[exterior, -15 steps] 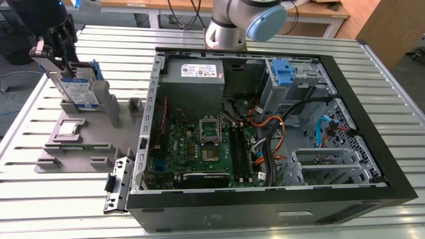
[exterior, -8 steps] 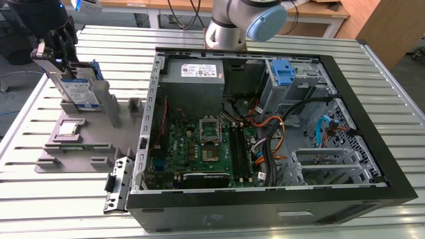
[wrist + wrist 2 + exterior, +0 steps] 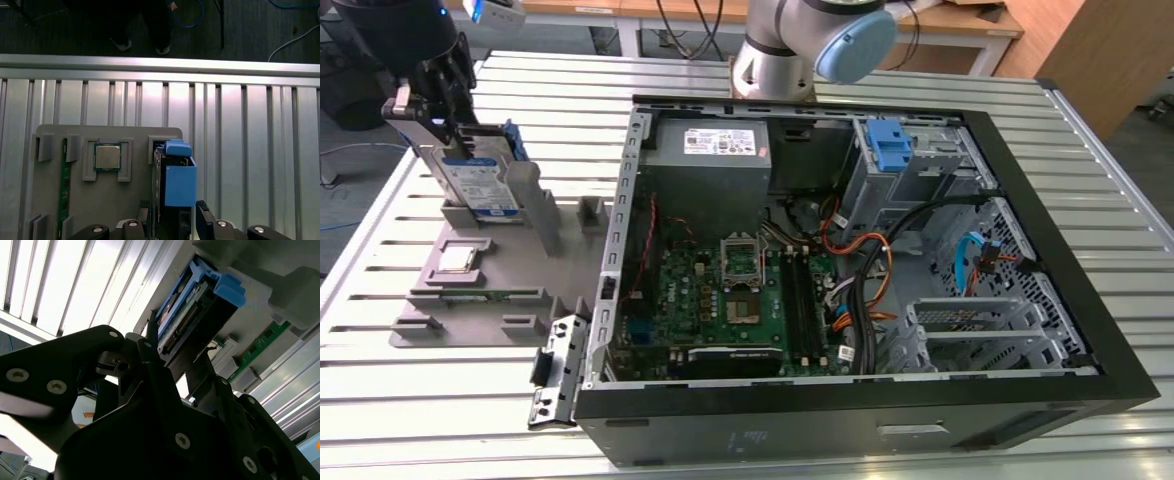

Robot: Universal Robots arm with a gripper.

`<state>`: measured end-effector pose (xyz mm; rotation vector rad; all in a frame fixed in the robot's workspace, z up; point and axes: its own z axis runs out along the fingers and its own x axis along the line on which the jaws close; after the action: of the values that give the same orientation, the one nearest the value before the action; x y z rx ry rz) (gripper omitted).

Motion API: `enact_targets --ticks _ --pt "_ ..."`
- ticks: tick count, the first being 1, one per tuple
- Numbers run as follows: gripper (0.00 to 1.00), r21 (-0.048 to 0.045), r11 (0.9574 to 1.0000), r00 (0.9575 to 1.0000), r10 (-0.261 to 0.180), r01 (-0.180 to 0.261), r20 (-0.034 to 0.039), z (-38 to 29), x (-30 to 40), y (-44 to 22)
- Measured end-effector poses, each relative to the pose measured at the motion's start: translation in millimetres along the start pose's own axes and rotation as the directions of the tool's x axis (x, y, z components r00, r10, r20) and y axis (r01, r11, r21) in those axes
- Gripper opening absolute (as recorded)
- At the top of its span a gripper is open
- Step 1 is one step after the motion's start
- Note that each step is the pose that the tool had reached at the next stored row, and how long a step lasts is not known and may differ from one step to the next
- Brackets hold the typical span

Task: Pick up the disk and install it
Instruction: 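Pick up the disk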

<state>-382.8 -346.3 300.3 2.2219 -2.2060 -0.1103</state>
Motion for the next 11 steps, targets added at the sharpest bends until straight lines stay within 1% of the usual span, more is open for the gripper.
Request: enact_targets --ticks 3,4,5,6,7,11 --pt "0.49 0.0000 1.0000 1.0000 0.000 0.000 0.0000 0.0 0.0 0.0" --pt "0.47 0.0000 1.0000 1.0000 0.000 0.000 0.0000 0.0 0.0 0.0" --pt "0.41 0.0000 1.0000 1.0000 0.000 0.000 -0.0001 0.0 0.0 0.0" --pt "0.41 -0.0001 1.0000 1.0000 0.000 0.000 -0.0002 0.0 0.0 0.0" --pt "0.35 -0.0001 1.0000 1.0000 0.000 0.000 -0.0001 0.0 0.0 0.0" --pt "0.35 0.0000 1.0000 1.0000 0.000 0.000 0.0000 0.0 0.0 0.0"
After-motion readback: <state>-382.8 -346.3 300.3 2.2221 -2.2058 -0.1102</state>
